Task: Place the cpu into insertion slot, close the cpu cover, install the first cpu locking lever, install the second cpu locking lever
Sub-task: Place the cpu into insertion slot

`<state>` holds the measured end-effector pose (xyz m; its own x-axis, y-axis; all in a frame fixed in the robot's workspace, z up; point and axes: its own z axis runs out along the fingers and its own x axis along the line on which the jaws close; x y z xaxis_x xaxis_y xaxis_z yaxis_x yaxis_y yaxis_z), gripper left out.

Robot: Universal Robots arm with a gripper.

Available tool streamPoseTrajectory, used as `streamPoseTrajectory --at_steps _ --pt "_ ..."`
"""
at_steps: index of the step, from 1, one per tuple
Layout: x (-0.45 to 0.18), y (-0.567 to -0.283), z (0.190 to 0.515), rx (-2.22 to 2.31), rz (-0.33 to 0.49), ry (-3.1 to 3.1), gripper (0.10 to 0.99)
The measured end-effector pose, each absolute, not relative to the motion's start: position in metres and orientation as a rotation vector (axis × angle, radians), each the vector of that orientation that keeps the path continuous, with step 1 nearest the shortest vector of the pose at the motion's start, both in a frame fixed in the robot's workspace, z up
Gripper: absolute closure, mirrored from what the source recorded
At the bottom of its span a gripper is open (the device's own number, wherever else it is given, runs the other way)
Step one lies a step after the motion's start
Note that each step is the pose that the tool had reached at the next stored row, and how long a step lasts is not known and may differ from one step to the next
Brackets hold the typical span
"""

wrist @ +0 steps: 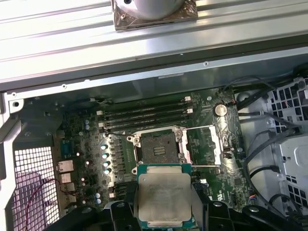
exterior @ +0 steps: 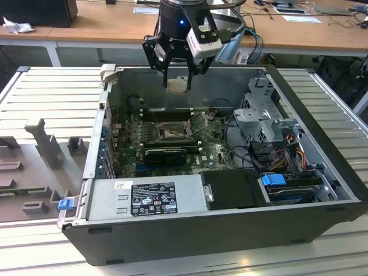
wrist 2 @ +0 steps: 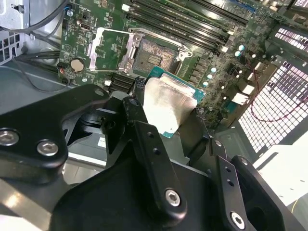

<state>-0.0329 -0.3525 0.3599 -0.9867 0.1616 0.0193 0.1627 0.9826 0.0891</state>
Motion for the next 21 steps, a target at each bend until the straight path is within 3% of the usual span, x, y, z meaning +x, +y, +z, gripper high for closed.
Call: streamPoseTrajectory --at_steps 21 --pt "-0.0329 -0.3525 0.3598 -0.352 -0.142 -3.109 0.553"
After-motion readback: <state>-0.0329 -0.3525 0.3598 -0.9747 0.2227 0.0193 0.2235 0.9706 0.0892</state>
